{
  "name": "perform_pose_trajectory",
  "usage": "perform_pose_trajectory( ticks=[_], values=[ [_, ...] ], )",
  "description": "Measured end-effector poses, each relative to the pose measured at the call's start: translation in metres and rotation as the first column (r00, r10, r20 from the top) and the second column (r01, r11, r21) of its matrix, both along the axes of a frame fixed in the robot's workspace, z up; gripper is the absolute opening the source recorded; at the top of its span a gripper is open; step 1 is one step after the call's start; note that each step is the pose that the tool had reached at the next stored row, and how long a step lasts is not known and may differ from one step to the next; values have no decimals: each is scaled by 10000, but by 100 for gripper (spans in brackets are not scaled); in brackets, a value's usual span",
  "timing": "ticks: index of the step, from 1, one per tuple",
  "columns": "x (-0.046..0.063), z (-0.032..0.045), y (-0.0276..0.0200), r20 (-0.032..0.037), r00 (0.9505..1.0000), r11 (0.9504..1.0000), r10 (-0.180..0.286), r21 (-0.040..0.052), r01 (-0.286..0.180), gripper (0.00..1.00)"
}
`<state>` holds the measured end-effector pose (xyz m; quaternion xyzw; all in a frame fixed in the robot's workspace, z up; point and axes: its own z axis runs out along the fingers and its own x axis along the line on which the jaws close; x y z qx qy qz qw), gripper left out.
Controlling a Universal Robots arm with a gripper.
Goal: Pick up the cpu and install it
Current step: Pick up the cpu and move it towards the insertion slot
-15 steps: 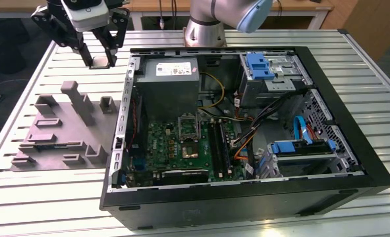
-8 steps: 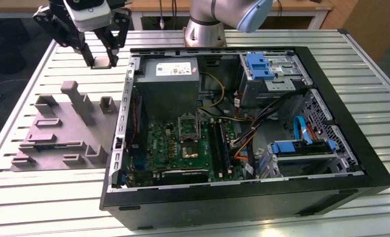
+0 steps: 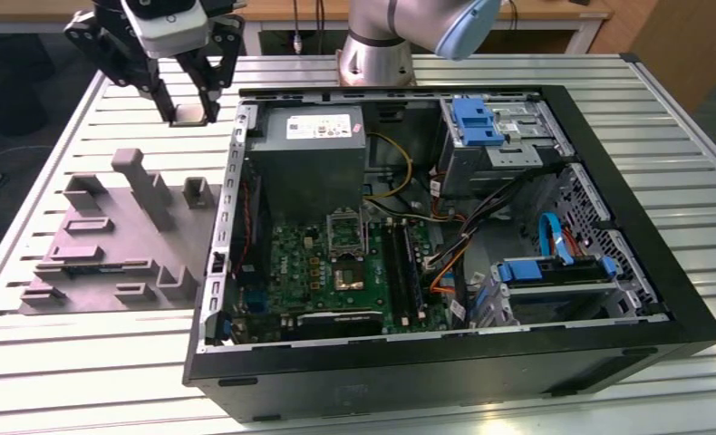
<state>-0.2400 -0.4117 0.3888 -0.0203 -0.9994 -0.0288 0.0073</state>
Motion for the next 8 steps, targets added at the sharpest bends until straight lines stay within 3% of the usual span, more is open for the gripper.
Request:
perform_pose_trajectory(
  ticks=[8],
  values=[
    [32,-2,0,0,10000,10000,0,0,0,47]
  ],
)
